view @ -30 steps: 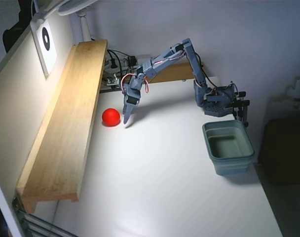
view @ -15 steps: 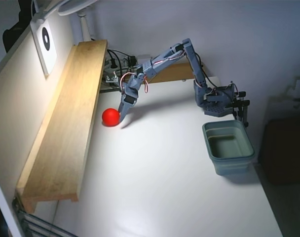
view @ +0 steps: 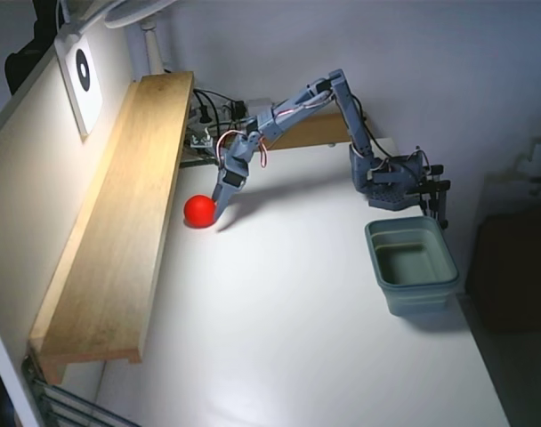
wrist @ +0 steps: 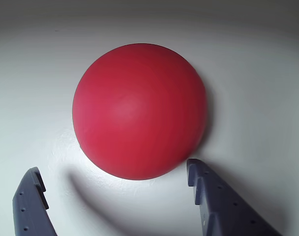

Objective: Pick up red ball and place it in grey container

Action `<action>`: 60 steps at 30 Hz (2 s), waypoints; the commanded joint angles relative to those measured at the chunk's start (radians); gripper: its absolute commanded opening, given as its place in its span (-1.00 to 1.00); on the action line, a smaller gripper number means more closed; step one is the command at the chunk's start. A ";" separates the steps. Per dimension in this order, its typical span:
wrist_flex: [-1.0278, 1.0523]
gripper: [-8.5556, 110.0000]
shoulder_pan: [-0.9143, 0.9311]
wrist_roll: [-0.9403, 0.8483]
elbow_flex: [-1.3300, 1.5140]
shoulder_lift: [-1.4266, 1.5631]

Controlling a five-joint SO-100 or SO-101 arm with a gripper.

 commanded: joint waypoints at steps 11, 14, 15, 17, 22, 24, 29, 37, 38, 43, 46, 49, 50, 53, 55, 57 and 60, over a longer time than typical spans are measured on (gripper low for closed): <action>-0.007 -0.21 0.053 0.003 -0.041 0.023; -0.007 -0.21 0.053 0.003 -0.041 0.023; -0.007 -0.21 0.053 0.003 -0.041 0.023; -0.007 -0.21 0.053 0.003 -0.041 0.023; -0.007 -0.21 0.053 0.003 -0.041 0.023; -0.007 -0.21 0.053 0.003 -0.041 0.023; -0.007 -0.21 0.053 0.003 -0.041 0.023; -0.007 -0.21 0.053 0.003 -0.041 0.023; 0.189 -0.21 0.053 0.003 -0.045 0.020; 0.046 -0.21 0.053 0.003 -0.130 -0.043; 0.023 -0.21 0.053 0.003 -0.184 -0.082; 0.052 -0.21 0.053 0.003 -0.238 -0.119; 0.057 -0.21 0.053 0.003 -0.259 -0.133; 0.073 -0.21 0.053 0.003 -0.314 -0.171; 0.084 -0.21 0.053 0.003 -0.344 -0.190; 0.091 -0.21 0.053 0.003 -0.367 -0.206; 0.106 -0.21 0.053 0.003 -0.410 -0.234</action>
